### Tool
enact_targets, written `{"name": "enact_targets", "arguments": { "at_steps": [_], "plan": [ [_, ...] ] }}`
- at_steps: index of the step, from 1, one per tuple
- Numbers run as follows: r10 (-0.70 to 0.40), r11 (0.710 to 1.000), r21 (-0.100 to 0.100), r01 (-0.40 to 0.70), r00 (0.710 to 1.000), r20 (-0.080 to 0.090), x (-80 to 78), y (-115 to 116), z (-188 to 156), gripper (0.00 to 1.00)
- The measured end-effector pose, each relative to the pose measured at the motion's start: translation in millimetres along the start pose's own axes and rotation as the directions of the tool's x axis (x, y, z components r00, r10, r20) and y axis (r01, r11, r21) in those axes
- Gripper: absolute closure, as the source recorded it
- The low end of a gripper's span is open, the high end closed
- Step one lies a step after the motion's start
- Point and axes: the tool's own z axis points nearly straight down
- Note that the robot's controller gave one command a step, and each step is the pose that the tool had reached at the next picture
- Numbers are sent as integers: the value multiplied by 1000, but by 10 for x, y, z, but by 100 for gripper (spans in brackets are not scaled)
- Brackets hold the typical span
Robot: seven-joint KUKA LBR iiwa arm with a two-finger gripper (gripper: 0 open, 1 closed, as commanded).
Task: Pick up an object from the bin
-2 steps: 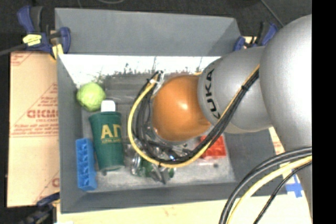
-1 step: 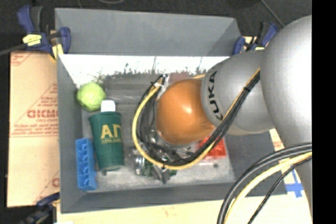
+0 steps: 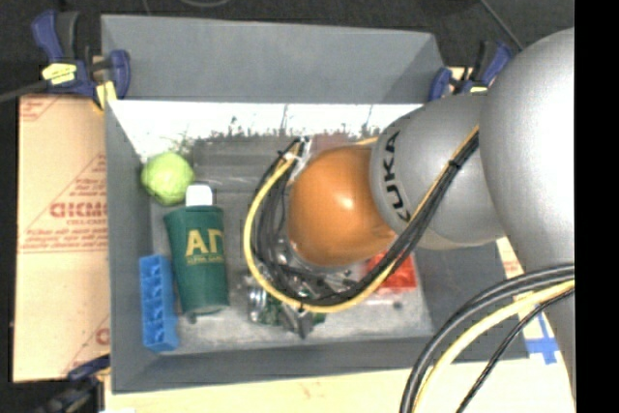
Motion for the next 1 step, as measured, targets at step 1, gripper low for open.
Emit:
{"name": "enact_targets", "arguments": {
  "at_steps": [1],
  "plan": [
    [1, 1000, -1, -1, 1000, -2, 3, 3, -29, 100]
  ]
}}
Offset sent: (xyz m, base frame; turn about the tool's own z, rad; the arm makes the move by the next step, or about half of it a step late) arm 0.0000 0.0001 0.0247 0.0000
